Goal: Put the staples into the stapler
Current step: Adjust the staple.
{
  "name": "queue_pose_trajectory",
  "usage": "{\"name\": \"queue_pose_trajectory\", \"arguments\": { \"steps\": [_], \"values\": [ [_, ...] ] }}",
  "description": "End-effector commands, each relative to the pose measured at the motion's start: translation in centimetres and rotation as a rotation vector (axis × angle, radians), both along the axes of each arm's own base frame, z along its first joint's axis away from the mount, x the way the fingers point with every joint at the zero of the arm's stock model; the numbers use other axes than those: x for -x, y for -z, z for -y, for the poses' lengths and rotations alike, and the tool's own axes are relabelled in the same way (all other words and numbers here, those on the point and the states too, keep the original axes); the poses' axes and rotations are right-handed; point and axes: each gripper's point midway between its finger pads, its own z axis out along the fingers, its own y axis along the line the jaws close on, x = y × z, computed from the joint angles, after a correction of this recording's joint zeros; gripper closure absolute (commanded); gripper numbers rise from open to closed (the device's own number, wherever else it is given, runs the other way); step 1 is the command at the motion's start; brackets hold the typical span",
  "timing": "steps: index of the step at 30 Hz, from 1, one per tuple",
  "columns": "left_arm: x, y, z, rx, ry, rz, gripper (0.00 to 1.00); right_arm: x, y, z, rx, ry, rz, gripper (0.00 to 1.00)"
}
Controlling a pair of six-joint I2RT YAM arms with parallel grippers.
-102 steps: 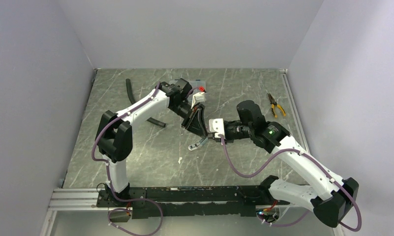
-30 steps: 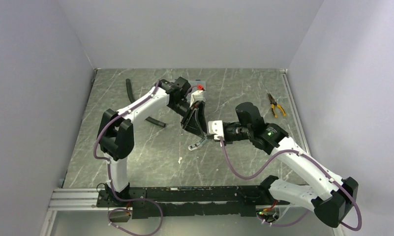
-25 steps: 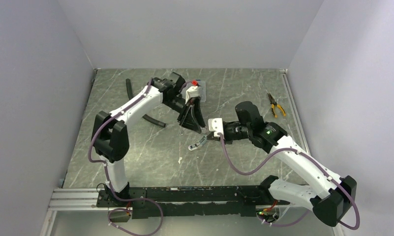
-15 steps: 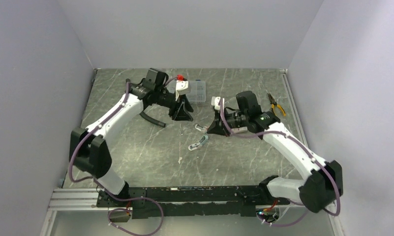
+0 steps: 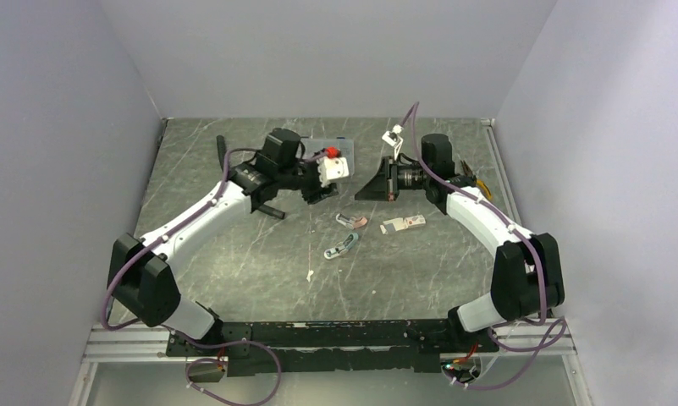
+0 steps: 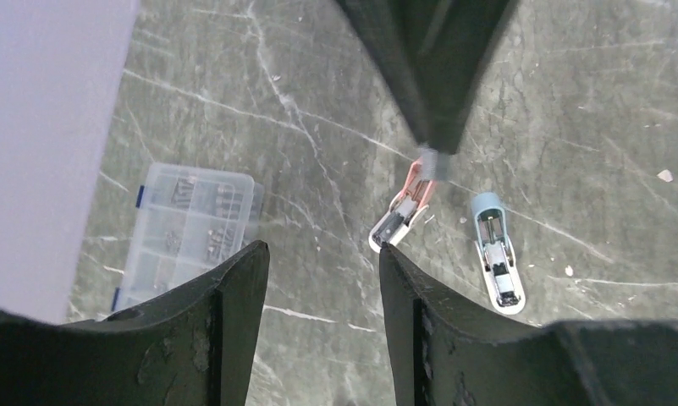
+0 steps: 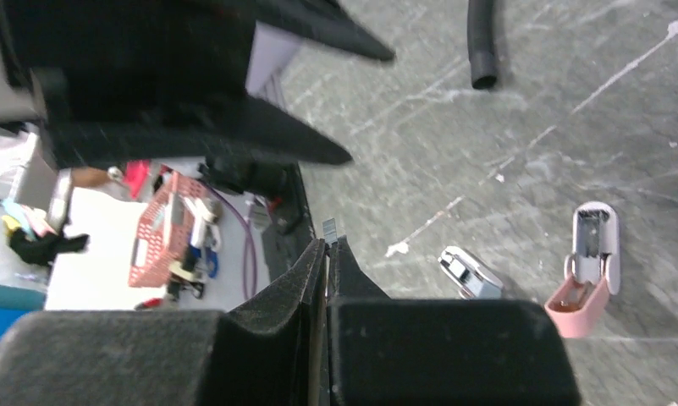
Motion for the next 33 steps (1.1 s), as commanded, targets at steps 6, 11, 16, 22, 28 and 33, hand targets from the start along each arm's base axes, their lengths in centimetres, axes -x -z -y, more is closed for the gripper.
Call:
{"name": "queue_pose_trajectory", "arguments": {
  "steps": [6, 11, 16, 22, 28, 33],
  "values": [
    [-1.1, -1.3, 1.4, -0.077, -0.007, 0.237, 0.44, -2.7, -2.3, 0.9, -0.131, 0.108, -0.183, 0.94],
    [-1.1, -1.1, 2.7, -0.119, 0.003, 0.314, 0.44, -3.1, -2.4, 1.0, -0.164, 0.122, -0.230, 0.92],
    [-1.1, -1.2, 3.5, -0.144, 0.018, 0.355, 0.44, -3.6, -2.4, 1.5, -0.166, 0.140, -0.250, 0.93],
    [0.3, -0.7, 5.1, -0.148, 0.094, 0.328, 0.44, -4.1, -1.8, 1.8, -0.165, 0.148, -0.280, 0.93],
    [0.2, 0.0, 6.1, -0.152, 0.096, 0.317, 0.50, -4.1, -1.8, 1.8, -0.176, 0.147, -0.292, 0.93],
    [-0.3, 0.0, 6.3, -0.164, 0.066, 0.337, 0.53, -4.1, -1.4, 1.8, -0.170, 0.149, -0.306, 0.94]
  ]
}}
